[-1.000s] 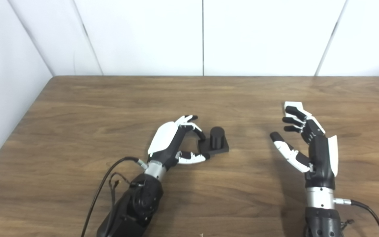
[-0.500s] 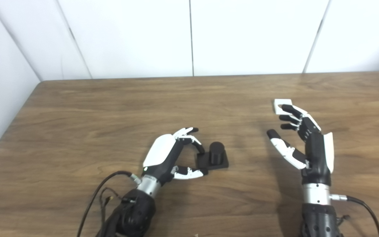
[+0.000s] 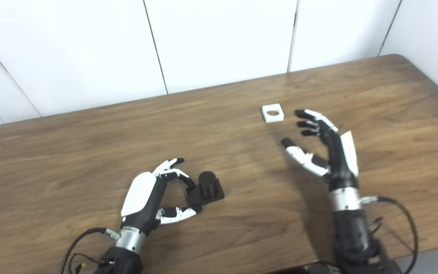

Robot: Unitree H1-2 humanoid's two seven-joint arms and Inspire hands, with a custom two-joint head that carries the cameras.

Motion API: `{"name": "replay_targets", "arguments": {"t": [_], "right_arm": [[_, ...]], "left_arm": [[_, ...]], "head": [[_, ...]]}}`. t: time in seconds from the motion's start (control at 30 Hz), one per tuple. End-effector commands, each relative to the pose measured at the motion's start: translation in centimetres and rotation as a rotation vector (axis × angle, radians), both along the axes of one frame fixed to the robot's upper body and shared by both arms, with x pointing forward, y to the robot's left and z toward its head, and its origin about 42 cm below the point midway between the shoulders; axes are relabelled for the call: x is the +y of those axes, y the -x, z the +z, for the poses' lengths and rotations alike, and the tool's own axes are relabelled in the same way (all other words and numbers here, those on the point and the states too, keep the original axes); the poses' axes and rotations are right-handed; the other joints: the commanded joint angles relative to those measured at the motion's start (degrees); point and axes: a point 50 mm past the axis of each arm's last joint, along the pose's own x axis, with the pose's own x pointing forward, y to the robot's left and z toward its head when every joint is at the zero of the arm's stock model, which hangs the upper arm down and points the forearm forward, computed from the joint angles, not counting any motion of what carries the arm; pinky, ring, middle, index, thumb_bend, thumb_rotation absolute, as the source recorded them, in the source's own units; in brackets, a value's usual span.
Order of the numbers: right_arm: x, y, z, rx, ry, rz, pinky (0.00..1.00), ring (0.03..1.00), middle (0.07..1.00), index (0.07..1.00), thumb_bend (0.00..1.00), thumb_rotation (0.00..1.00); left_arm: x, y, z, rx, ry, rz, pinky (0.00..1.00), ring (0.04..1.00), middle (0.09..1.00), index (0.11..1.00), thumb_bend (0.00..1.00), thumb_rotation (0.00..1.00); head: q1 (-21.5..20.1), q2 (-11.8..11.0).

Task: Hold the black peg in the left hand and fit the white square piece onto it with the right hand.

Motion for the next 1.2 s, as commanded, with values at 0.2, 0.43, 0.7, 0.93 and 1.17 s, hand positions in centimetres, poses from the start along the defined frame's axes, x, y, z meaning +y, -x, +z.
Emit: {"name": "replay_targets", "arguments": {"t": [0.2,0.43,0.7,0.93,1.17], "right_arm": [[-4.0,-5.2,5.9,0.010,0.286,0.024,0.67,0.779,0.807,0.722,0.62,0.38],[-5.5,-9.0,9.0,0.106,0.481,0.093,0.65,0.804,0.851,0.751,0.70,0.39],[-5.7,-12.2,11.6,0.174,0.619,0.154,0.64,0.831,0.874,0.778,0.70,0.38],[-5.8,-14.9,12.8,0.300,0.708,0.220,0.68,0.878,0.920,0.835,0.73,0.47],[-5.8,-16.4,13.8,0.440,0.749,0.322,0.80,0.968,0.987,0.902,0.77,0.46]], "left_arm": [[0.5,0.6,-1.6,0.056,-0.060,-0.013,0.81,0.915,0.889,0.491,0.52,0.07],[1.1,0.5,-1.7,0.055,-0.054,-0.002,0.81,0.911,0.888,0.491,0.52,0.07],[0.9,0.4,-1.7,0.057,-0.061,0.000,0.81,0.912,0.887,0.491,0.52,0.07],[0.9,0.4,-1.6,0.055,-0.063,0.002,0.80,0.912,0.889,0.491,0.52,0.07],[1.0,0.6,-1.7,0.050,-0.068,0.002,0.80,0.906,0.883,0.491,0.52,0.07]], "head": [[0.11,-0.70],[0.36,-1.00],[0.84,-1.15],[1.15,-1.12],[1.57,-1.13]]}}
